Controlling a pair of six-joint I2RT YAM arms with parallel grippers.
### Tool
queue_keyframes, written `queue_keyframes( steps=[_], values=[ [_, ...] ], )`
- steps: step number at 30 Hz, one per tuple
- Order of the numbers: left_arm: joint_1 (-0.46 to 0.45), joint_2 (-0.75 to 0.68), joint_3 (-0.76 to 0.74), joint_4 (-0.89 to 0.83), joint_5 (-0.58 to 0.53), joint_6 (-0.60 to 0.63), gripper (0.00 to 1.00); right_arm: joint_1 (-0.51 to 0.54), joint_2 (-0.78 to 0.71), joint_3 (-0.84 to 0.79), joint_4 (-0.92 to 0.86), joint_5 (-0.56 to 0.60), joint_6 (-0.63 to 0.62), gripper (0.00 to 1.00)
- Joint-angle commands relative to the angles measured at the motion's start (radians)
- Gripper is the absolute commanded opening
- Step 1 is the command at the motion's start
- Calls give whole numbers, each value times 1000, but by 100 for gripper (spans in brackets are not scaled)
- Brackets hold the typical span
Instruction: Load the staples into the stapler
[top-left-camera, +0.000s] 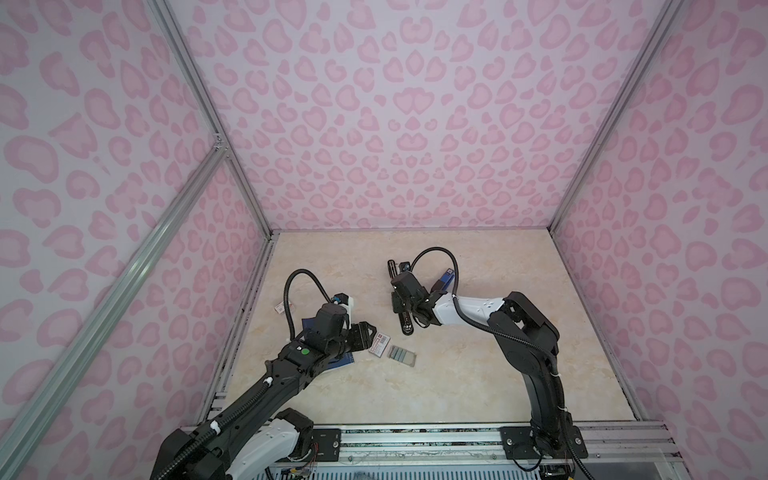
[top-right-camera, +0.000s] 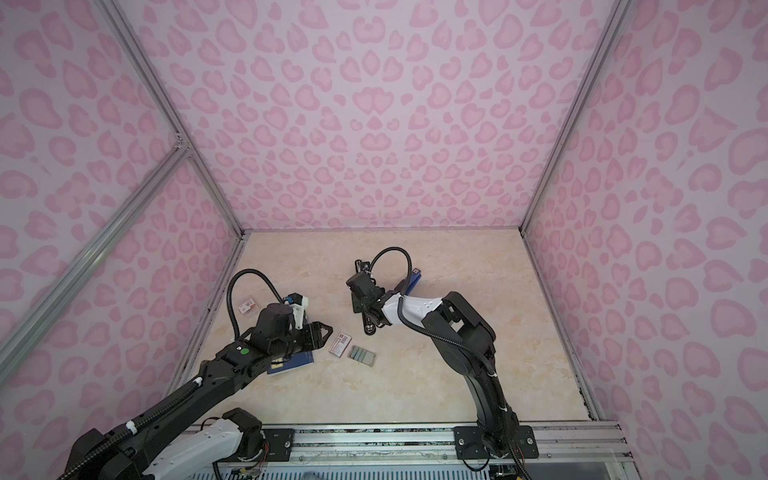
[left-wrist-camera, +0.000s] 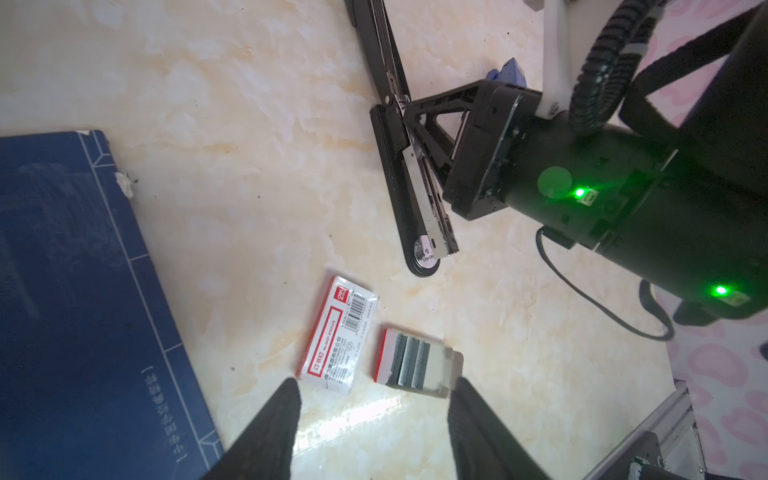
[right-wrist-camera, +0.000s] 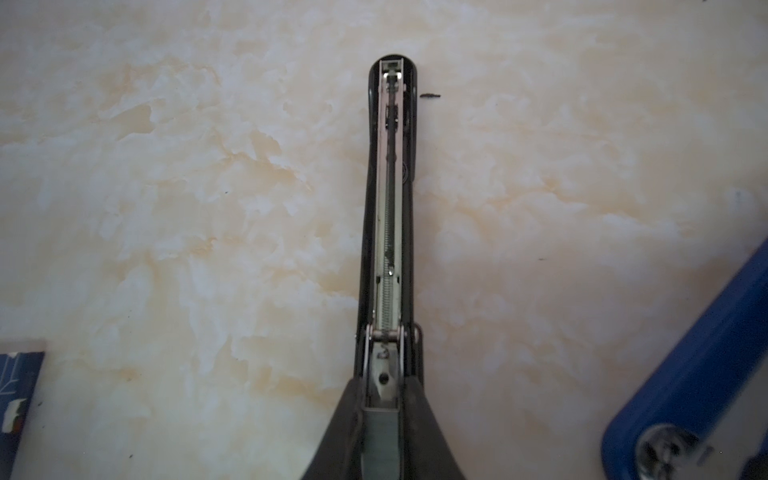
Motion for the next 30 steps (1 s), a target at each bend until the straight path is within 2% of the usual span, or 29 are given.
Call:
queue_keyframes(
  steps=[1,8,11,15,20,24,30],
  values=[
    [1,-3,-2,25,-5,-2,60,3,-8,-9,-4,27,7,27],
    [1,-7,0,22,-5,-2,60,0,-44,14,-35,18,-20,34],
    [1,-14,-1,20,-7,-3,60,-16,-58,24,-64,-20,-39,34],
    [0,-15,-3,23,-2,-3,60,-55,-69,36,-94,-119,-65,28],
    [1,-3,3,30,6,-5,60,-103,-23,107,-177,-314,-86,37],
    [1,9,6,32,12,-7,60,-98,-2,167,-204,-334,-110,43],
    [1,9,7,29,8,-7,60,-92,42,227,-247,-346,-118,41]
  ],
)
